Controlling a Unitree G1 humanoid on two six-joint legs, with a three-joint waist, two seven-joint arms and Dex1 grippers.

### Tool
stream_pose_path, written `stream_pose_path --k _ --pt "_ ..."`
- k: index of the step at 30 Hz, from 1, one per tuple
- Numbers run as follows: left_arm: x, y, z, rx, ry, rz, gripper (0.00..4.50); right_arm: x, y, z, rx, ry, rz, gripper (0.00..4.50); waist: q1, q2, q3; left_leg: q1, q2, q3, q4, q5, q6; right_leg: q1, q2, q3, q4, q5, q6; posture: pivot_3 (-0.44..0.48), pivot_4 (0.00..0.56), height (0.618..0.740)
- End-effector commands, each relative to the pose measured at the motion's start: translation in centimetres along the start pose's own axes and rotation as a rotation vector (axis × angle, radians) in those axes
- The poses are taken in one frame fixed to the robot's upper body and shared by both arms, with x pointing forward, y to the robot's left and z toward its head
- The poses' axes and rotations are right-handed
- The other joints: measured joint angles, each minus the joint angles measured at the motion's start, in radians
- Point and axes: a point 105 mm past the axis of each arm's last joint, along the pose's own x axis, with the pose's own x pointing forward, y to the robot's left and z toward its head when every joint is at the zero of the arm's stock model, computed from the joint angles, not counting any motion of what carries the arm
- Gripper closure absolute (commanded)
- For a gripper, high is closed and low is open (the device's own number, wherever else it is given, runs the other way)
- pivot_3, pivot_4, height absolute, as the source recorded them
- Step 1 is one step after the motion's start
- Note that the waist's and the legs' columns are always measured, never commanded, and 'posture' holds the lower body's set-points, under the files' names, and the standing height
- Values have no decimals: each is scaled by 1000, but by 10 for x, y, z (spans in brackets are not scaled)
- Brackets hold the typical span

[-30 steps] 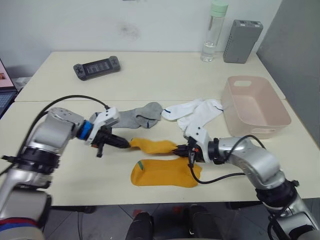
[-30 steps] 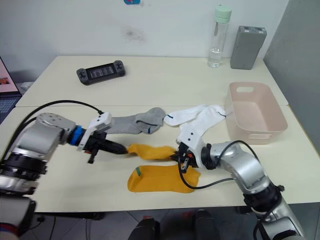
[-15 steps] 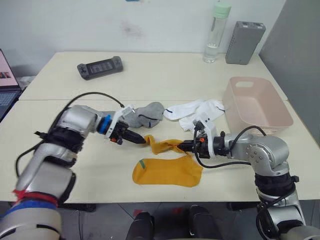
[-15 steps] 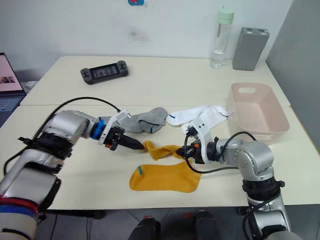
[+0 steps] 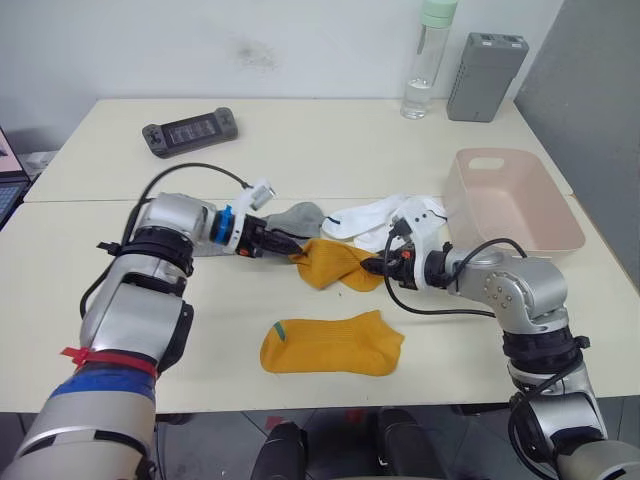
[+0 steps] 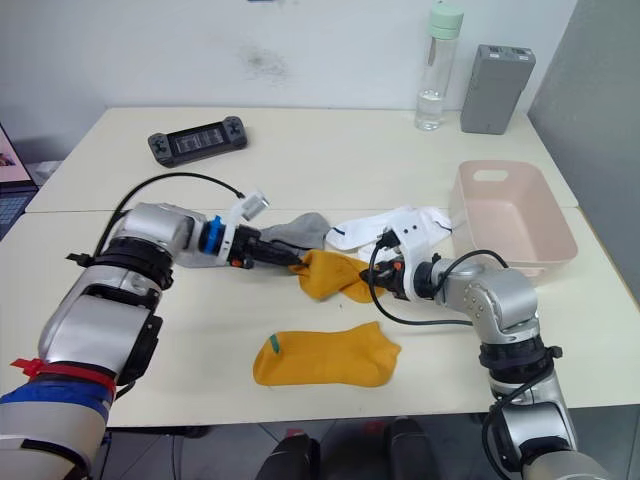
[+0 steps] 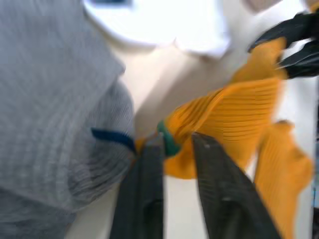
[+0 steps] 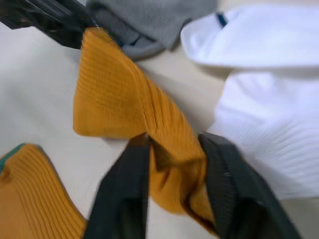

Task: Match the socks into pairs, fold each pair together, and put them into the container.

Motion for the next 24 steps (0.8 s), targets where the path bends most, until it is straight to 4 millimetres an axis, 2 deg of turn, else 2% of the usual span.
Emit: stream_pose_path --k 1,5,6,7,9,13,16,20,24 --pt "-25 -7 17 47 -80 10 2395 -17 1 20 -61 -108 -42 1671 0 0 0 0 0 0 0 0 0 0 0 0 0 0 0 0 150 740" --pt "-47 0 12 56 -143 96 1127 -30 0 20 -91 -148 -90 202 1 0 0 1 0 0 0 0 0 1 0 0 0 0 0 0 150 740" --pt "-52 2 12 65 -163 121 838 -33 2 19 -97 -156 -96 0 1 0 0 1 0 -1 0 0 0 1 0 0 0 0 0 0 150 740" --pt "-55 5 9 101 -174 159 470 -34 2 17 -108 -161 -113 0 1 0 0 1 1 -1 0 0 0 1 0 0 0 0 0 0 150 740" --pt "-58 6 0 156 -195 192 54 -36 2 9 -137 -165 -152 0 2 0 0 1 1 -1 0 0 0 1 0 0 0 0 0 0 150 740" --pt "-44 2 -26 173 -206 210 54 -35 -2 -7 -111 -173 -209 0 6 0 0 1 1 -1 1 0 0 1 -1 0 0 0 0 0 150 740" --pt "-28 2 -40 256 -187 262 54 -31 -2 -20 -142 -151 -240 0 11 0 0 2 1 -1 1 0 0 2 -1 0 0 0 0 0 150 740" --pt "3 -6 -35 383 -278 285 54 -25 -8 -37 -107 -143 -307 0 30 0 0 2 1 -1 2 0 0 4 -1 0 0 1 1 0 150 740" --pt "17 -6 -21 476 -335 304 54 -20 -7 -43 -60 -149 -315 0 31 0 0 2 0 0 3 0 -1 4 -1 0 0 2 0 0 150 740"
